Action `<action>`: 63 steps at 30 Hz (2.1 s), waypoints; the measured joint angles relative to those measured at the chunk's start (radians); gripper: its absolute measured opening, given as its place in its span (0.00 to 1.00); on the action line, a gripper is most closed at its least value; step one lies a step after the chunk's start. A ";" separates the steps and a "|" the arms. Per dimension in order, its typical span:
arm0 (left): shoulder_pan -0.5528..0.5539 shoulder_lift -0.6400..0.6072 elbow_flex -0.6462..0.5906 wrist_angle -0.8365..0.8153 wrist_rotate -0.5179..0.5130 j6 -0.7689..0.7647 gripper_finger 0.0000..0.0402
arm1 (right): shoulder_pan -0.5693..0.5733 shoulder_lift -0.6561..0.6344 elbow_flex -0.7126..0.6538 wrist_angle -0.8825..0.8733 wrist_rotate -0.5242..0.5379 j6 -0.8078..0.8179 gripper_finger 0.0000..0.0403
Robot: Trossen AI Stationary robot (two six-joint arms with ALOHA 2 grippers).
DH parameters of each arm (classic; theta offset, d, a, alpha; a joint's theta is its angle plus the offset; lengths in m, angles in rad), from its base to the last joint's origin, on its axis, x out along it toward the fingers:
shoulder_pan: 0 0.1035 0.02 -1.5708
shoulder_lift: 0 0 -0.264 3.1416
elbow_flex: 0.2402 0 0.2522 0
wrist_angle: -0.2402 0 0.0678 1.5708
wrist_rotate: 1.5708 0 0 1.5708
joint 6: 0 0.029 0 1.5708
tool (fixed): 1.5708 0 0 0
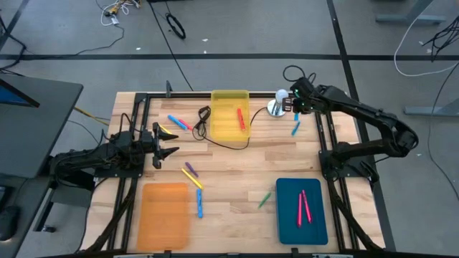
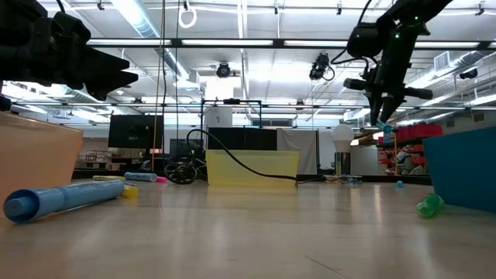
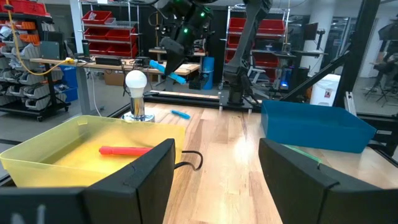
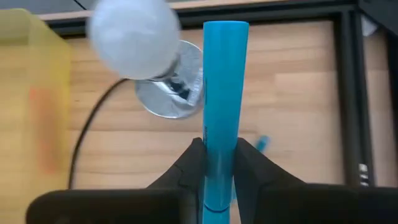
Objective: Pick & Place Markers
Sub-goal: Put the right big blue highlighter into the yellow bin
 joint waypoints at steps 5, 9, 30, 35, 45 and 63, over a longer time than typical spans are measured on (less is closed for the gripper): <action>0.000 0.000 0.000 0.000 0.000 0.000 0.59 | 0.075 0.017 0.000 0.045 0.021 0.039 0.13; 0.000 0.000 0.000 0.000 0.000 0.000 0.59 | 0.130 0.037 0.000 0.071 0.022 0.074 0.12; 0.000 0.000 0.000 0.000 0.000 0.000 0.59 | 0.278 0.331 0.350 0.027 0.043 0.090 0.12; 0.000 0.000 0.000 0.000 0.000 0.000 0.59 | 0.280 0.417 0.450 0.012 -0.011 0.112 0.12; 0.000 0.000 0.000 0.000 0.000 0.000 0.59 | 0.295 0.564 0.654 -0.048 -0.087 0.169 0.12; 0.000 0.000 0.000 0.004 0.044 0.001 0.59 | 0.288 0.819 0.931 -0.206 -0.220 0.175 0.12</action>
